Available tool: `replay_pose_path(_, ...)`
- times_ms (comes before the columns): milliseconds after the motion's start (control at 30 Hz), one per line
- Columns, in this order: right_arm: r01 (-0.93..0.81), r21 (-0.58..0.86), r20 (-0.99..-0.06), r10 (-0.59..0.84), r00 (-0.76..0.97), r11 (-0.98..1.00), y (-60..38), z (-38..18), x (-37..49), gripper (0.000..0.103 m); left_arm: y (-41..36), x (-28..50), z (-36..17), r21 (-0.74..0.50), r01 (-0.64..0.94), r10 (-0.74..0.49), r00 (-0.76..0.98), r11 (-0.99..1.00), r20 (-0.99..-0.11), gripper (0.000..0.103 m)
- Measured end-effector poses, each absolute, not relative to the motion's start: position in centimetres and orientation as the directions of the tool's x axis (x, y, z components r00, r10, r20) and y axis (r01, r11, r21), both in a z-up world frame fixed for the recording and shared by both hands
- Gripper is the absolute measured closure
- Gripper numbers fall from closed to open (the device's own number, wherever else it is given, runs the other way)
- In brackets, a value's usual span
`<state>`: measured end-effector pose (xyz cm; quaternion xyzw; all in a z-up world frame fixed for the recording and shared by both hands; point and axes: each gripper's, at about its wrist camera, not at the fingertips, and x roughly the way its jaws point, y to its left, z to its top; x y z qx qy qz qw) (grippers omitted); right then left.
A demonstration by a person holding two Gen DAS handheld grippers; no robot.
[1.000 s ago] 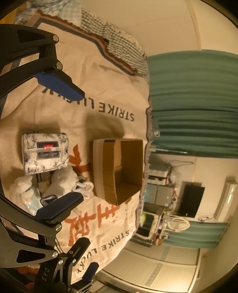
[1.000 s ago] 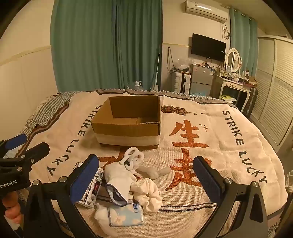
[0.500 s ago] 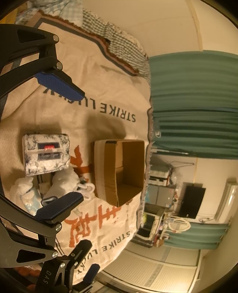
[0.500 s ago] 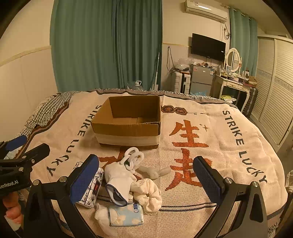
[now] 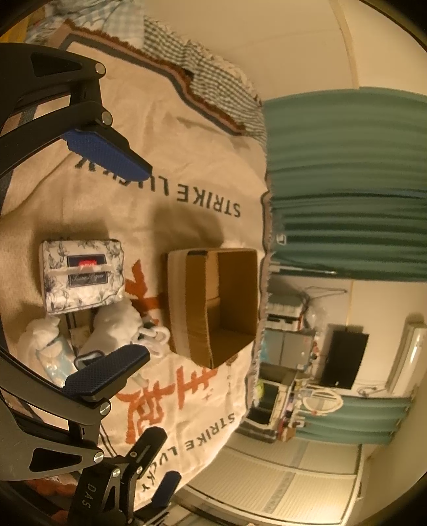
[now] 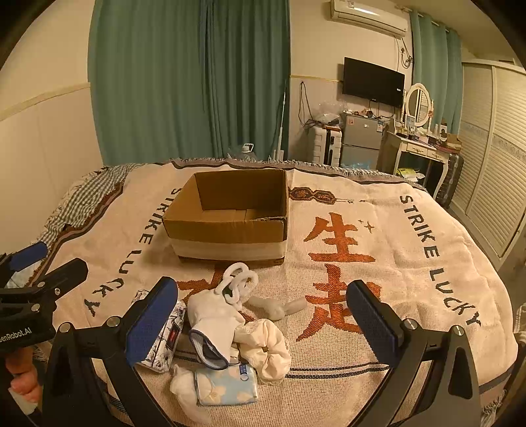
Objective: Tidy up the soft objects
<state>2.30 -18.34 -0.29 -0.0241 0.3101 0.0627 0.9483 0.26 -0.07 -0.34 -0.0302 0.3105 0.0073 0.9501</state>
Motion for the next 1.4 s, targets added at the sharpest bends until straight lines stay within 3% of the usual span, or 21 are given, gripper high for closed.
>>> replay_pose_path(1400,-0.162,-0.04,-0.556,0.112,0.824,0.986,-17.9,1.5,1.1,0.0,0.3,-0.6,0.4,-0.059,-0.022,-0.017,0.809,0.998,-0.588,0.002)
